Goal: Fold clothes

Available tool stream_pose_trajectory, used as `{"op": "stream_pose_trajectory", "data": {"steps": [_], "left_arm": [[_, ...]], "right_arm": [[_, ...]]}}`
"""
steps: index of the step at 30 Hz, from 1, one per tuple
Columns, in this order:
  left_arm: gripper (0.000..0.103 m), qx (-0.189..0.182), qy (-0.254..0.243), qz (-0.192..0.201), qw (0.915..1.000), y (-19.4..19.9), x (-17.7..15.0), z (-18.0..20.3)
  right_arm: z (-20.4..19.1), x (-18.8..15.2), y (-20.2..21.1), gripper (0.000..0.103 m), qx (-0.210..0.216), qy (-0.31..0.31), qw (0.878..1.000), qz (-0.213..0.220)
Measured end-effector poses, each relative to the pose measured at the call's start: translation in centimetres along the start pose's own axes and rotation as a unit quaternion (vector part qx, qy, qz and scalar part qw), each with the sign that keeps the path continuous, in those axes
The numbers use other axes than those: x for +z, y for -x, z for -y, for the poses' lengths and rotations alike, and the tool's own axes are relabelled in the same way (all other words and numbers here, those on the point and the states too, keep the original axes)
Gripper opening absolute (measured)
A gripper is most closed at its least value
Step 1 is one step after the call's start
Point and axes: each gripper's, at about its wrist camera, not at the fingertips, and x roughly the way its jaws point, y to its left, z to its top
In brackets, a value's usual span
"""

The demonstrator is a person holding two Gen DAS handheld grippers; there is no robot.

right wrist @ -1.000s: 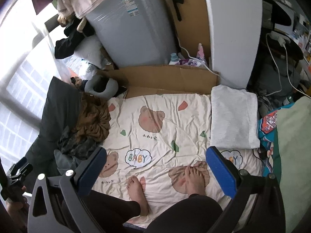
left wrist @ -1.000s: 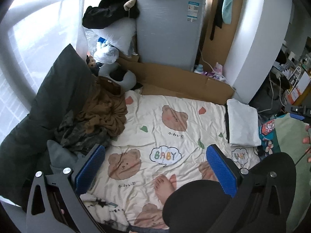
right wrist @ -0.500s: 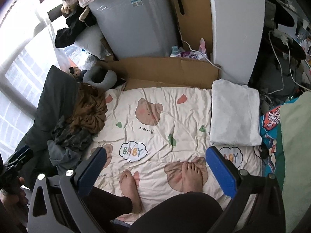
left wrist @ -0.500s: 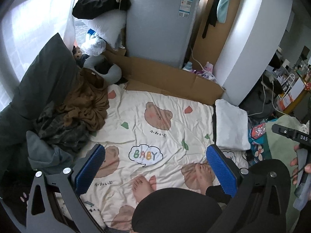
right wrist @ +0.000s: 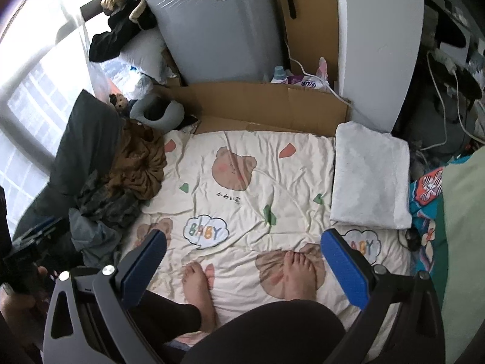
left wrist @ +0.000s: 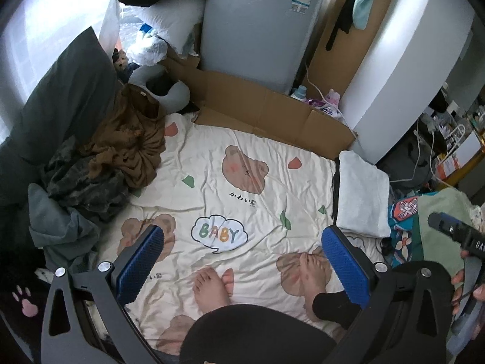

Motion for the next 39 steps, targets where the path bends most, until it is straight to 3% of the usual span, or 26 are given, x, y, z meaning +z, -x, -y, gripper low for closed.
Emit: {"op": "stream_pose_trajectory", "data": {"steps": [8, 15, 30, 39], "left_arm": [[0.103, 0.023, 0.025, 0.009, 0.9994, -0.4, -0.7, -0.2], [0.103, 0.060, 0.000, 0.005, 0.9982, -0.7, -0.7, 0.7], [0.103, 0.063, 0.014, -0.006, 0.9979, -1.0, -0.7, 0.5], [0.103, 0.086, 0.002, -0.002, 0.9963, -0.9, -0.7, 0.9]], "right_arm": [[-0.8, -0.4, -0.5, 0.103, -0.024, 0.019, 1.000, -0.008], [-1.2, -0.7, -1.0, 0.103, -0.022, 0.037, 0.999, -0.018], [-0.2, -0.6, -1.0, 0.103, -0.029, 0.025, 0.999, -0.025], [0.3, -0.4, -1.3, 0.103, -0.018, 0.017, 0.999, -0.028]]}}
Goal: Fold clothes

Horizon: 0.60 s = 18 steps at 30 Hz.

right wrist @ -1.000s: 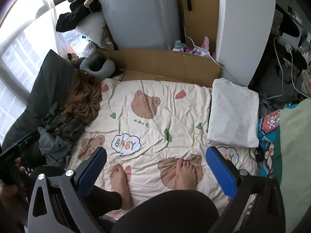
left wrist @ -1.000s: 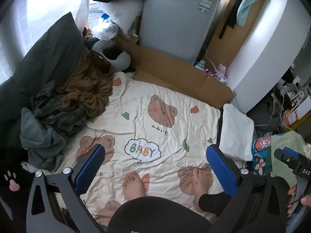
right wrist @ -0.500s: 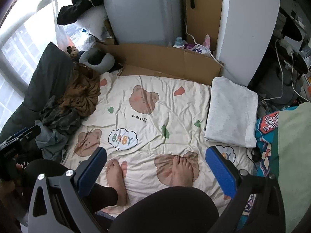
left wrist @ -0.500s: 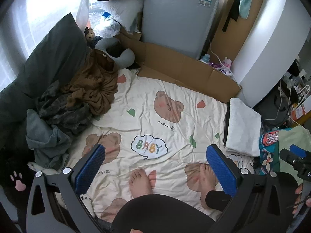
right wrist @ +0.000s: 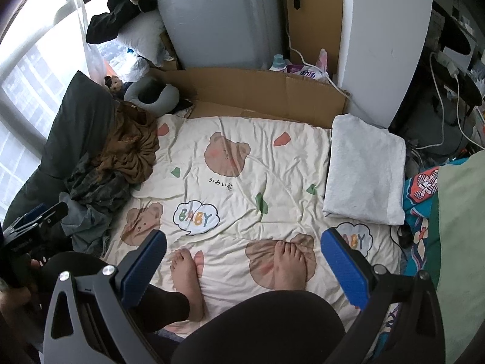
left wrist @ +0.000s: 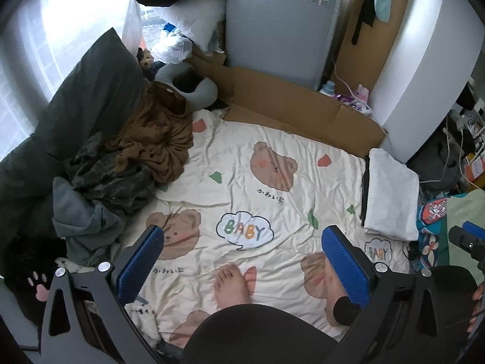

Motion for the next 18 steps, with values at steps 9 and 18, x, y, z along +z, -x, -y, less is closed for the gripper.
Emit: {"op": "stream_pose_trajectory", "data": {"steps": [9, 18], "left_arm": [[0.103, 0.000, -0.003, -0.001, 1.0000, -0.14, 0.08, -0.06], [0.103, -0.006, 0.003, -0.003, 1.0000, -0.16, 0.05, -0.27]], "right_arm": [[0.29, 0.16, 0.06, 0.103, -0.001, -0.005, 1.000, -0.002], [0.75, 0.14, 0.27, 0.103, -0.004, -0.010, 1.000, 0.002]]}}
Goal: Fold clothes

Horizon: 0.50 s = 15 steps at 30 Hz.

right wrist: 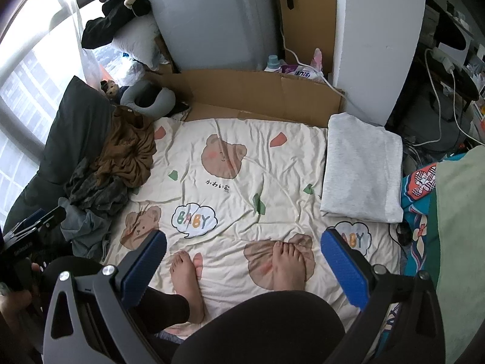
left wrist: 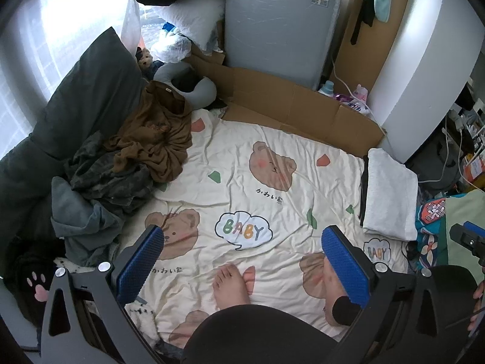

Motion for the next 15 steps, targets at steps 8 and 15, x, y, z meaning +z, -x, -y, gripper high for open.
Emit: {"op": "stream_pose_trajectory", "data": {"steps": [8, 15], "left_arm": [[0.103, 0.001, 0.004, -0.004, 1.0000, -0.30, 0.11, -0.12], [0.103, -0.003, 0.008, -0.003, 1.0000, -0.21, -0.11, -0.33]], "right_arm": [[0.69, 0.18, 0.03, 0.103, 0.002, -0.008, 1.000, 0.000], [0.79, 0.15, 0.10, 0.103, -0.002, -0.008, 1.000, 0.002]]}}
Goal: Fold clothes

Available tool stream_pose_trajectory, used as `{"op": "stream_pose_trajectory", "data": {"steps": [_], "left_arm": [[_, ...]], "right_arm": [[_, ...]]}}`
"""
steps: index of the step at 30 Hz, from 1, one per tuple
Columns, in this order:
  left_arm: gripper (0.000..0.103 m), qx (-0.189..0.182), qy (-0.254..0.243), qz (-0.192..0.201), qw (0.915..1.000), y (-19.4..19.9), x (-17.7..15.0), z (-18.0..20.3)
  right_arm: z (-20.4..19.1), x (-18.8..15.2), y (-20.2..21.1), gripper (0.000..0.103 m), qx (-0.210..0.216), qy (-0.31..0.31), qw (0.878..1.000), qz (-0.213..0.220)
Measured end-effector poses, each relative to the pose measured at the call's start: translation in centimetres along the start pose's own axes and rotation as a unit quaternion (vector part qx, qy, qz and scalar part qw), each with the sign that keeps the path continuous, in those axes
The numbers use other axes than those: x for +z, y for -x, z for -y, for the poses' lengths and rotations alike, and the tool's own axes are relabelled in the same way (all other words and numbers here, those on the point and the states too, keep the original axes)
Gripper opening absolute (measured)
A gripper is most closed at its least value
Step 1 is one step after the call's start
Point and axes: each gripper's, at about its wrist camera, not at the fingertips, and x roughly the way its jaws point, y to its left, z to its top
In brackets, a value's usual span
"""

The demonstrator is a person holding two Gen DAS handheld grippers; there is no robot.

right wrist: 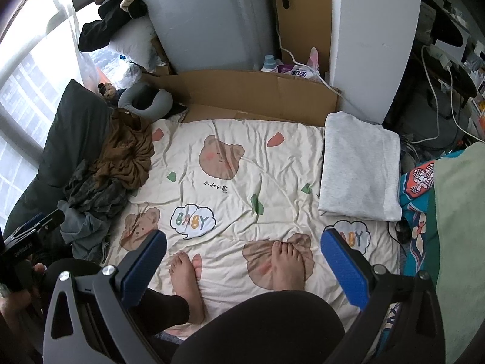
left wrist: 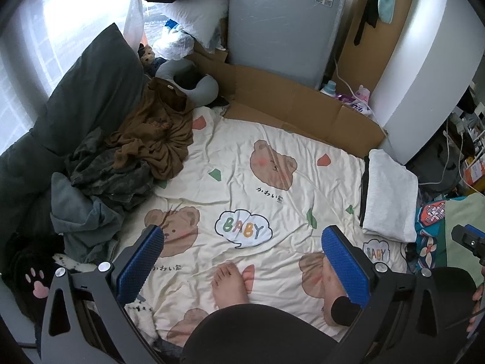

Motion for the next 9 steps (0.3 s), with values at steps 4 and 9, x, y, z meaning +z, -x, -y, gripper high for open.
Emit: {"op": "stream_pose_trajectory", "data": {"steps": [4, 9], "left_arm": [[0.103, 0.002, 0.006, 0.001, 1.0000, 0.02, 0.06, -0.29], [0.103, 0.001, 0.007, 0.001, 1.0000, 0.03, 0.09, -0.38]], "right_arm": [[-0.02, -0.08, 0.08, 0.103, -0.002, -0.001, 1.000, 0.001], [-0.01, -0.10, 0.12, 0.103, -0.002, -0.003, 1.000, 0.002]]}}
